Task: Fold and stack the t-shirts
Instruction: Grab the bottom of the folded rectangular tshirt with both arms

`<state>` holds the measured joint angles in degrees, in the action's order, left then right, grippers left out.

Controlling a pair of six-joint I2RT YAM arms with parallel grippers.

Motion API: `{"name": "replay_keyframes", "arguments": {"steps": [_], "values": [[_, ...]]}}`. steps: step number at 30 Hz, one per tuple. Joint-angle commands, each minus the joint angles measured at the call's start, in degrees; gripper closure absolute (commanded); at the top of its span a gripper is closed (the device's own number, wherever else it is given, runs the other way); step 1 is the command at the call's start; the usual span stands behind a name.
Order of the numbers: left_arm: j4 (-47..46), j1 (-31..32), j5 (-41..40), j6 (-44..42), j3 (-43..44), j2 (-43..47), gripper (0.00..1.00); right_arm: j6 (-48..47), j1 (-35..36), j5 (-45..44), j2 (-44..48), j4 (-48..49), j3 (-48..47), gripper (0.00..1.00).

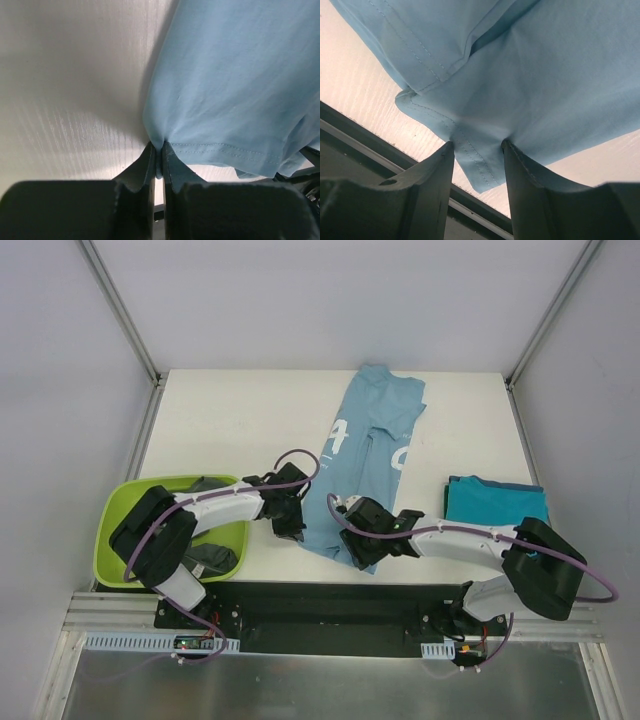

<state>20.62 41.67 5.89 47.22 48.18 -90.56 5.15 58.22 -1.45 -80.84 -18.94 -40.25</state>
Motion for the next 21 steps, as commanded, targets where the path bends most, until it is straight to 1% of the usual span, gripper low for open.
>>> {"name": "replay_keyframes", "arguments": {"steps": [1,3,9,14,18,21], "values": [[0.6,0.5,-1.1,0.7,-2.7,0.7,1.0,2.1,0.8,4.0,-1.5,-2.6,3.9,0.53],[0.7,0.4,-2.2,0.9,-3.4,1.6,1.0,1.9,1.7,5.2,-1.4,-2.1,4.0,0.54],[0.8,0.3,-2.2,0.9,-4.9,3.6,1.0,0.2,4.8,7.8,0.6,-1.4,3.9,0.53],[0.7,0.3,-3.1,0.6,-6.0,5.3,1.0,-0.9,6.3,9.8,0.9,-2.2,3.1,0.48],[0.8,0.3,-2.9,0.2,-6.3,6.0,1.0,0.0,6.6,8.0,1.1,-2.9,1.4,0.46],[0.7,0.3,-3.3,0.0,-7.0,6.7,1.0,-0.1,6.6,7.0,3.1,-3.3,0.0,0.46]]}}
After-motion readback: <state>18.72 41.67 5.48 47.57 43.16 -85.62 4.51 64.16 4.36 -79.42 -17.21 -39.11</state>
